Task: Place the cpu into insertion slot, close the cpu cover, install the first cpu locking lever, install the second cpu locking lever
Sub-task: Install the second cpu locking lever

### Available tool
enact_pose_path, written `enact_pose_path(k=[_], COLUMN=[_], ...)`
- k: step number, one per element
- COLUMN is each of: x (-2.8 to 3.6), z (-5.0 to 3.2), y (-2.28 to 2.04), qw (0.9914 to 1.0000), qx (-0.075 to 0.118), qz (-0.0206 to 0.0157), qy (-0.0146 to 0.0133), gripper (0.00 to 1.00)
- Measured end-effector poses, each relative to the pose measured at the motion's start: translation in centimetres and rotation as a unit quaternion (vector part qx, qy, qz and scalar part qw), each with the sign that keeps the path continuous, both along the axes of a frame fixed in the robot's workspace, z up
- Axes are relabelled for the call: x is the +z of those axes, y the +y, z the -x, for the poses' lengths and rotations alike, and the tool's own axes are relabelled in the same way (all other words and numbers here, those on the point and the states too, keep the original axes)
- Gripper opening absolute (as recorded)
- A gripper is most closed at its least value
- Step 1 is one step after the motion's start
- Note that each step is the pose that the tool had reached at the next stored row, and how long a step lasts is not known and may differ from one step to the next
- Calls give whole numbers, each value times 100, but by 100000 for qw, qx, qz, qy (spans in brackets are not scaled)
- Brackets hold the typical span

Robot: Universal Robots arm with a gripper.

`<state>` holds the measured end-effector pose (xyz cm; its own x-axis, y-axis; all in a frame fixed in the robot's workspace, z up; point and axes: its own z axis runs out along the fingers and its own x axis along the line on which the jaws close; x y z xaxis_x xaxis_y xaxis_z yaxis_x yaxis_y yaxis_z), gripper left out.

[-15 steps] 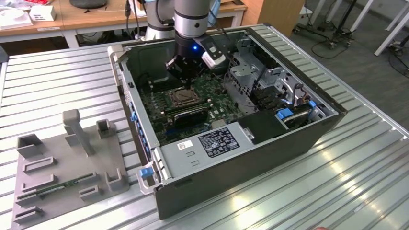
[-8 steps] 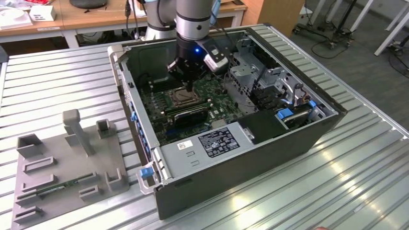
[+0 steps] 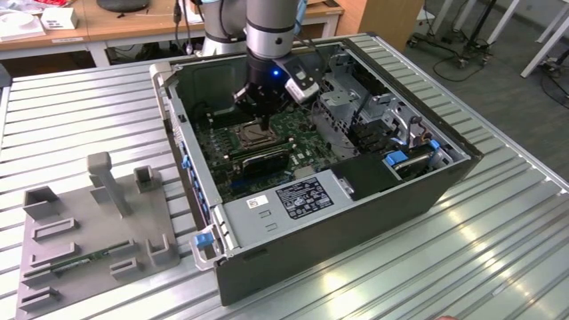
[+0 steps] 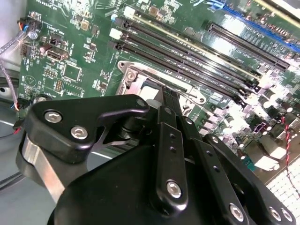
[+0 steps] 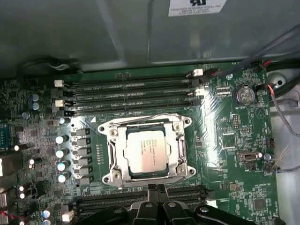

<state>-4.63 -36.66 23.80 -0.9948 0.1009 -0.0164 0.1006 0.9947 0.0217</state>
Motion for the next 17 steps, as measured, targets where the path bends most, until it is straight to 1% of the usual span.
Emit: enact_pose_path(k=[2,5,17], x=[-2,-4,-18], z=[12,53,266], y=[-11,-19,-34], qw=[100000,100000,100000], qx=[1,7,0], qz=[-2,-1,-3], qy=[-6,-18,-188], gripper=[11,11,11])
